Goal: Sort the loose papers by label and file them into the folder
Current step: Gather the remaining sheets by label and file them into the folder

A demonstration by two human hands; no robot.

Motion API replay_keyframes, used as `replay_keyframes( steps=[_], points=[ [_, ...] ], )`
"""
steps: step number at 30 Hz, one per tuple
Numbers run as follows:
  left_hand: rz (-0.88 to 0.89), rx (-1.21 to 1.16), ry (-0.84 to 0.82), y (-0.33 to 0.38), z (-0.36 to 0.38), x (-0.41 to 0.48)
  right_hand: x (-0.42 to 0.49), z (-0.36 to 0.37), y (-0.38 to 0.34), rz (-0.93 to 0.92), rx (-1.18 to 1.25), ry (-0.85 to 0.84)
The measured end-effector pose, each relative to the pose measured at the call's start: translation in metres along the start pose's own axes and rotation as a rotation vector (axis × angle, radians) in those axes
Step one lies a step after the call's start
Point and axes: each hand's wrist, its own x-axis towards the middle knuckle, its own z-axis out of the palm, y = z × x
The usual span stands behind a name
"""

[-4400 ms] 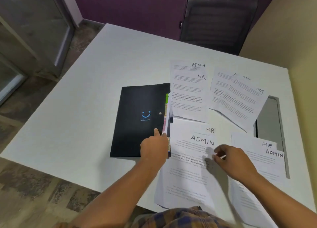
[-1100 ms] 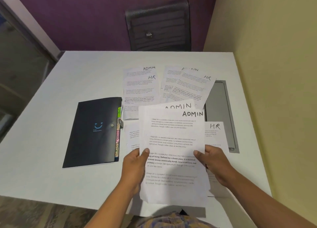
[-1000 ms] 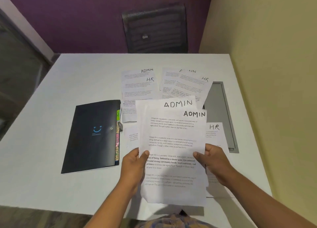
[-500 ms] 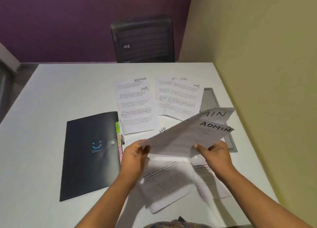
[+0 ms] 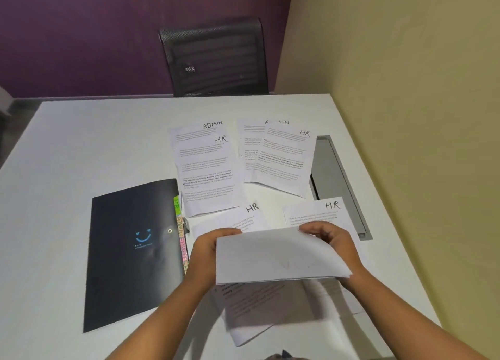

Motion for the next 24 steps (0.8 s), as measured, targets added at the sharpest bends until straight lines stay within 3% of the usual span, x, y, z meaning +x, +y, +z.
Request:
replay_keyframes(
  steps=[4, 8, 13, 16, 19, 24],
  points=[
    [0.057, -0.045, 0.049, 0.019, 0.006, 0.011, 0.015, -0.007, -0.004, -0.037, 0.023, 0.011],
    [-0.045, -0.202, 0.114, 0.033, 0.005, 0.03, 0.041, -0.005, -0.018, -0.128, -0.109, -0.009],
    [-0.121, -0.284, 0.121, 0.038, -0.004, 0.056, 0.065, 0.001, -0.026, -0.064, 0.001, -0.074],
    [-0.225, -0.182, 0.133, 0.032, -0.01, 0.077, 0.076, 0.003, -0.015, 0.021, 0.066, -0.028],
    [-0.333, -0.13, 0.253, 0.023, -0.022, 0.11, 0.088, 0.005, -0.005, 0.164, 0.091, 0.024],
    [-0.306, 0.1, 0.469, 0.011, -0.045, 0.169, 0.118, 0.014, 0.005, 0.321, 0.14, 0.091]
  ],
)
